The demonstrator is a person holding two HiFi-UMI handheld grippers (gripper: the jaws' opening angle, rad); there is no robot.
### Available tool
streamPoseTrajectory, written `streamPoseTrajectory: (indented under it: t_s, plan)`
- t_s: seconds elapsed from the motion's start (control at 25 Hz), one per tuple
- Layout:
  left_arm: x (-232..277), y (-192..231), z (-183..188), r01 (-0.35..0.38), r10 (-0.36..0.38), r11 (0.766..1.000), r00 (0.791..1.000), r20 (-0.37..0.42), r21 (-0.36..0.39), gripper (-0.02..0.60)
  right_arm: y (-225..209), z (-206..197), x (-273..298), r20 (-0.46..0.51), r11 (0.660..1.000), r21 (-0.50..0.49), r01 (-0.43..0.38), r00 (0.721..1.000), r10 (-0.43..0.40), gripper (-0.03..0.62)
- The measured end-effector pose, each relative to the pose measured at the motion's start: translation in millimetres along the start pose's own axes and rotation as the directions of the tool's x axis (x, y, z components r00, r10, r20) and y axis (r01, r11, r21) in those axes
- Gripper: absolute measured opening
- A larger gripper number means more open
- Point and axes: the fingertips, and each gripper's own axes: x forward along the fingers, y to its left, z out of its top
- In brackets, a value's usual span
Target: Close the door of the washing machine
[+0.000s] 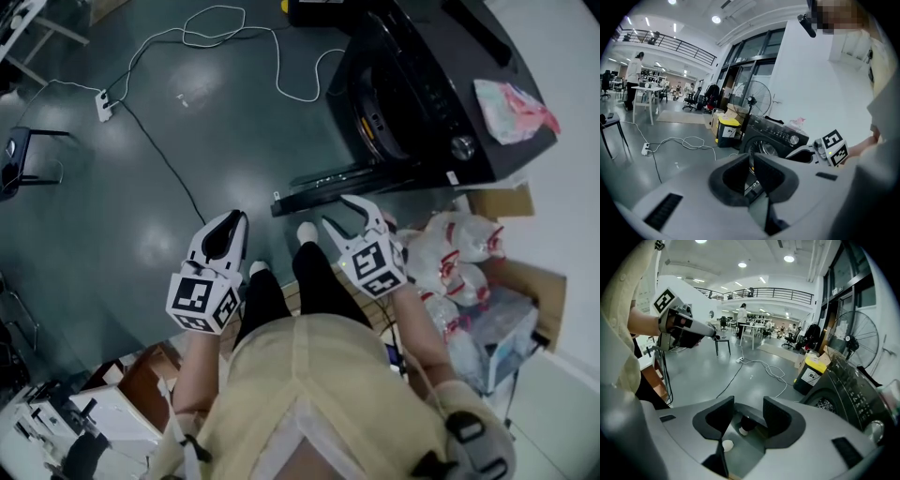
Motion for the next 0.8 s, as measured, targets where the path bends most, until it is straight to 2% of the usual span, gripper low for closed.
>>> streamPoseTrajectory:
  t_s: [0.32,0.48,0.8]
  plan:
    - [36,-4,-15,-0.034,0.032,0.999,0.998,-0.053,-0.037,0.032,-14,-27,28,-0.083,0.987,-0.096,-0.128,0.989,0.120,0.173]
    - [49,-4,-22,-0.066,0.062,0.996,0.996,-0.071,-0.063,0.032,-17,-38,40,-0.130,0.968,-0.159,-0.192,0.976,0.172,0.173]
    - [55,-9,-30,-0.120,0.111,0.989,0.989,-0.099,-0.088,0.032,-15,-50,50,-0.177,0.922,-0.278,-0.268,0.958,0.226,0.173]
